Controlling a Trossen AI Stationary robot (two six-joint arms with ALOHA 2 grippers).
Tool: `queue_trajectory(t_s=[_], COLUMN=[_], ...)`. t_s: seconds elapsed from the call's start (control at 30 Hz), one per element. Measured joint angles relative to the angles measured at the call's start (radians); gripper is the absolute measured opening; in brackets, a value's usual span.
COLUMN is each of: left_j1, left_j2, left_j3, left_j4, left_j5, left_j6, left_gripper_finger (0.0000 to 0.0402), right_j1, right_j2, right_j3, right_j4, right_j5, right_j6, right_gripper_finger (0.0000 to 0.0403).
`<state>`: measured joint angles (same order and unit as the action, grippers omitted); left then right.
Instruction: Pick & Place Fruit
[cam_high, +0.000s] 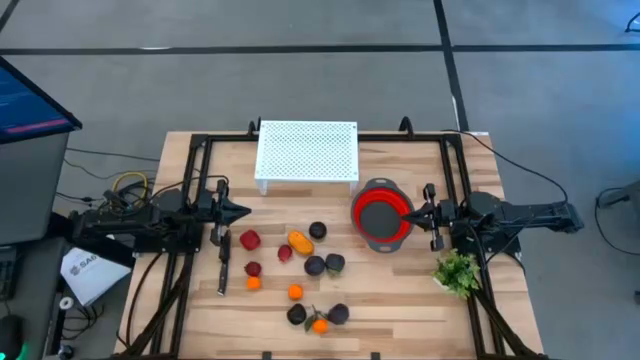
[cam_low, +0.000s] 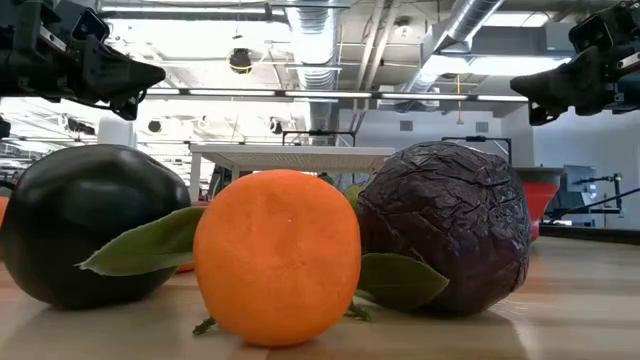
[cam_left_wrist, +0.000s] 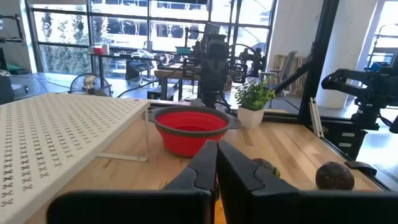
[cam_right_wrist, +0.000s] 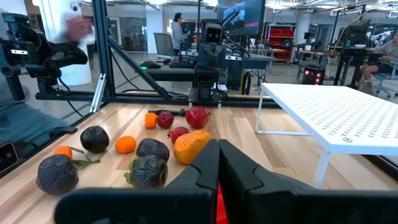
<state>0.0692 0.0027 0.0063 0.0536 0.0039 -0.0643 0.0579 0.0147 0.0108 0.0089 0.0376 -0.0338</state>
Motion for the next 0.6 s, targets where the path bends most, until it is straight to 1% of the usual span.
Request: queue_trajectory(t_s=[0.6], left_j1=[0.000], left_j2=[0.013], left_j3=[0.000], left_j4=[0.017], left_j5=[0.000], left_j6=[0.000], left_gripper_finger=[0.0007], right_j1=[0.000], right_j2=[0.000], right_j3=[0.000], right_j4=[0.000], right_j5=[0.000], right_j6=[0.000], right_gripper_finger=[0.0000])
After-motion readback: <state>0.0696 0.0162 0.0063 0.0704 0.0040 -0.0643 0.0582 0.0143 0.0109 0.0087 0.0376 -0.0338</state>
